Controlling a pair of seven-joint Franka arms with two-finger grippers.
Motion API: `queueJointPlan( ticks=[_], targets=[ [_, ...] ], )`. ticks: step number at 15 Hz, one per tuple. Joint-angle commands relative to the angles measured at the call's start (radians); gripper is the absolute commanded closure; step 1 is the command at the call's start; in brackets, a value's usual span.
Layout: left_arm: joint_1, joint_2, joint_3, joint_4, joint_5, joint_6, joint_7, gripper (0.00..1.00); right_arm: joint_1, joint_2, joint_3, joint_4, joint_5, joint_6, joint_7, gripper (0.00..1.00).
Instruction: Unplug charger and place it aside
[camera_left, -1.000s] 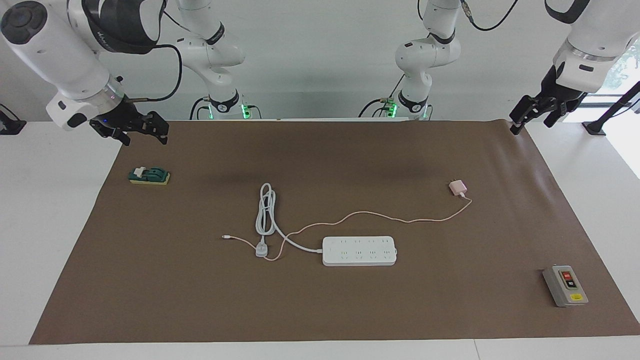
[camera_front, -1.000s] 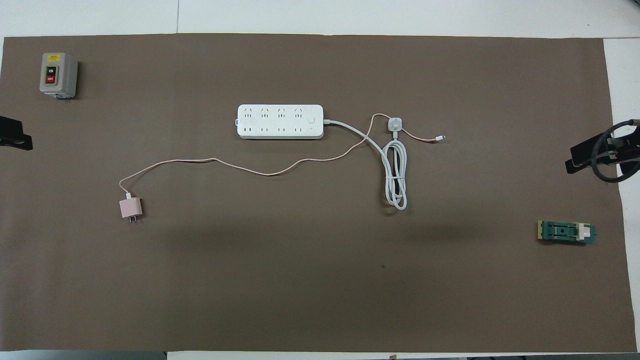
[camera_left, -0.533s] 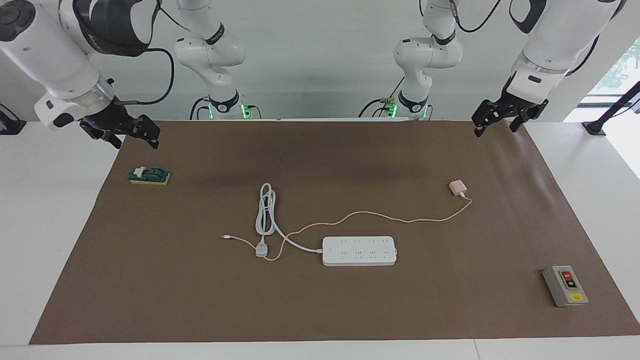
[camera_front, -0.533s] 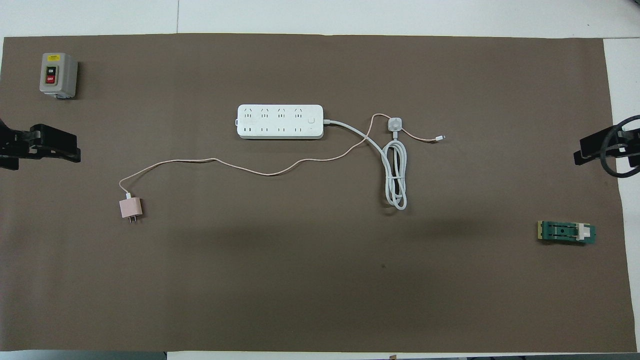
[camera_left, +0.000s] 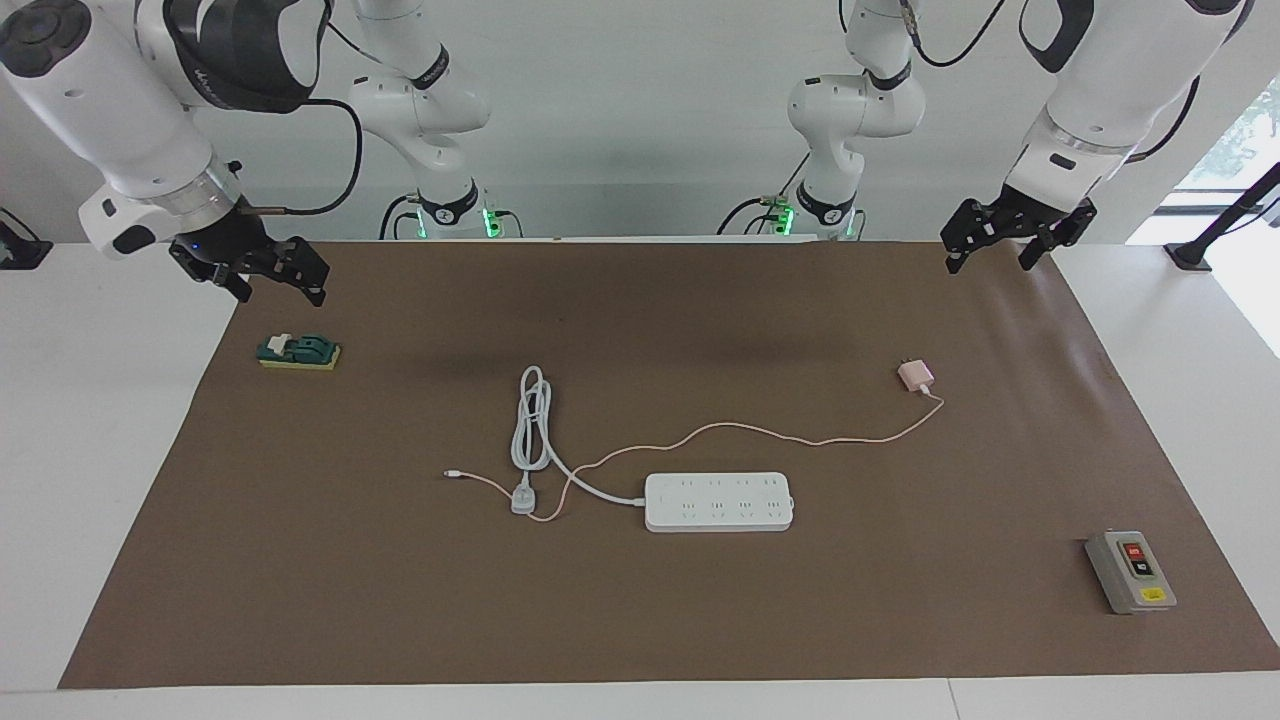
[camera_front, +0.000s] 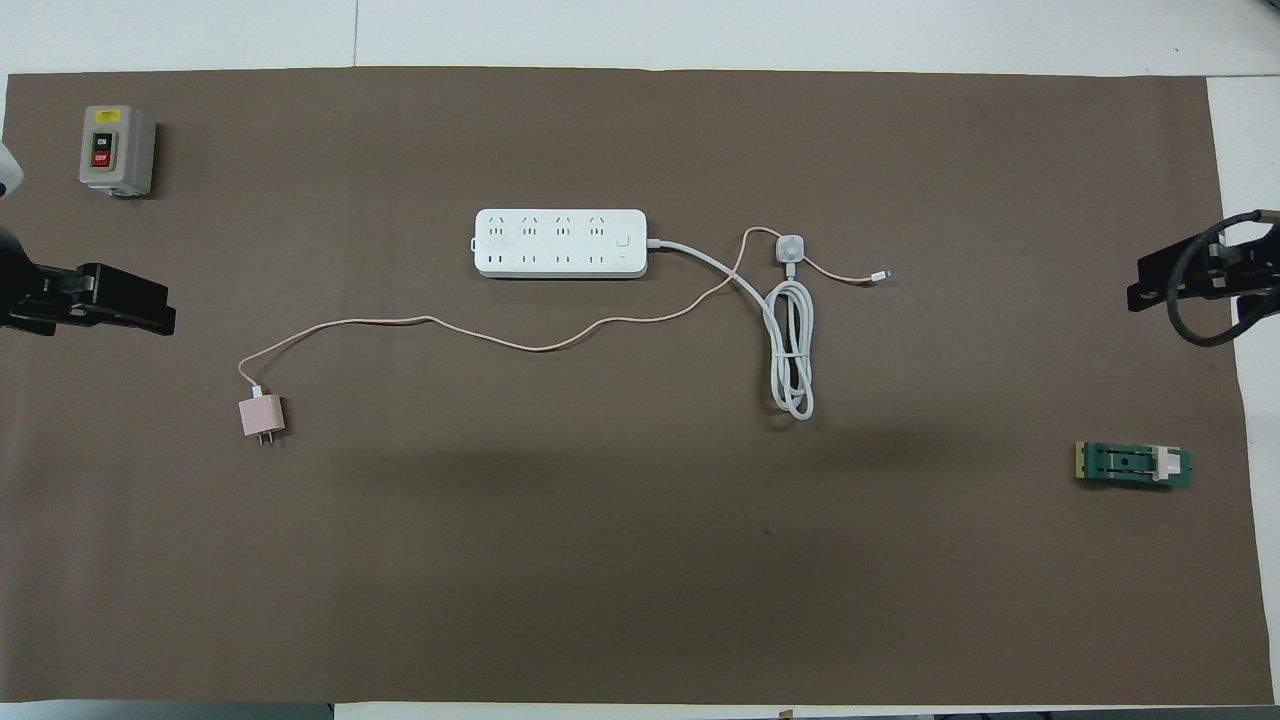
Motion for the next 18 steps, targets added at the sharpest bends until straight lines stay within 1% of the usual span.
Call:
queueJointPlan(
  ticks=[1, 3, 8, 13, 15, 18],
  targets=[
    [-0.007, -0.004, 0.012, 0.01, -0.035, -0.002, 0.037, 0.0, -0.001, -0.029, 0.004, -0.033, -0.017, 0.017, 0.016, 0.0],
    [-0.007, -0.004, 0.012, 0.01, -0.035, -0.013, 0.045, 0.0, -0.001, -0.043, 0.004, -0.033, -0.017, 0.017, 0.016, 0.0],
    [-0.007, -0.004, 0.015, 0.01, -0.023, -0.056, 0.04, 0.0, -0.001, -0.045, 0.004, -0.031, -0.017, 0.017, 0.016, 0.0],
    [-0.007, -0.004, 0.016, 0.01, -0.023, -0.054, 0.011, 0.0, -0.001, -0.045, 0.004, -0.031, -0.017, 0.017, 0.016, 0.0],
    [-0.008, -0.004, 0.013, 0.01, 0.005, -0.054, -0.012, 0.0, 0.001, -0.045, 0.004, -0.031, -0.017, 0.017, 0.016, 0.0],
    [-0.008, -0.005, 0.013, 0.01, 0.007, -0.053, -0.014, 0.0, -0.001, -0.045, 0.004, -0.031, -0.017, 0.017, 0.016, 0.0]
  ],
)
